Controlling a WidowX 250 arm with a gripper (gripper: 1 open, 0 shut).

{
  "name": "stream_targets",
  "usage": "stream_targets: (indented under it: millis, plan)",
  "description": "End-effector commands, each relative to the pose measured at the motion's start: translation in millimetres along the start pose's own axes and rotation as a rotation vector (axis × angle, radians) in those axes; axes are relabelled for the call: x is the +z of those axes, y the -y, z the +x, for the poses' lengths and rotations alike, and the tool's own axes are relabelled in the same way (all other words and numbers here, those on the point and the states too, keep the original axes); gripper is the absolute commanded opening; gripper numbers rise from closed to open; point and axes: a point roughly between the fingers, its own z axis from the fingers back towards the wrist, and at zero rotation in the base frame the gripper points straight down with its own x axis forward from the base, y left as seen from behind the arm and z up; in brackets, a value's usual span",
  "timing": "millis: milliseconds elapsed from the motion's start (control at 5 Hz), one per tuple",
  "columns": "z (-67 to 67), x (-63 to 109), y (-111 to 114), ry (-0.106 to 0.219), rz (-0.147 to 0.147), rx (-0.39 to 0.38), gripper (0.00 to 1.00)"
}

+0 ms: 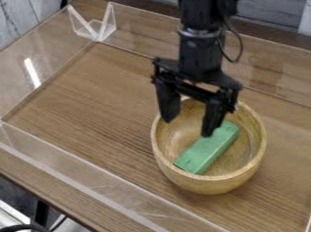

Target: Remove the green block from inside the brown bowl and put it on the table

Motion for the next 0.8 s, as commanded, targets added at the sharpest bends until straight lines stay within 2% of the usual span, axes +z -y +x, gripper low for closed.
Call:
stream_targets:
  millis: [0, 200, 600]
  plan:
    - [3.9, 1.4, 10, 0.061, -0.001, -0.021, 1.00]
    - [5.8, -7.7, 18, 0.056, 0.000, -0.031, 1.00]
    - [12.9, -27.7, 25, 0.050, -0.021, -0.042, 1.00]
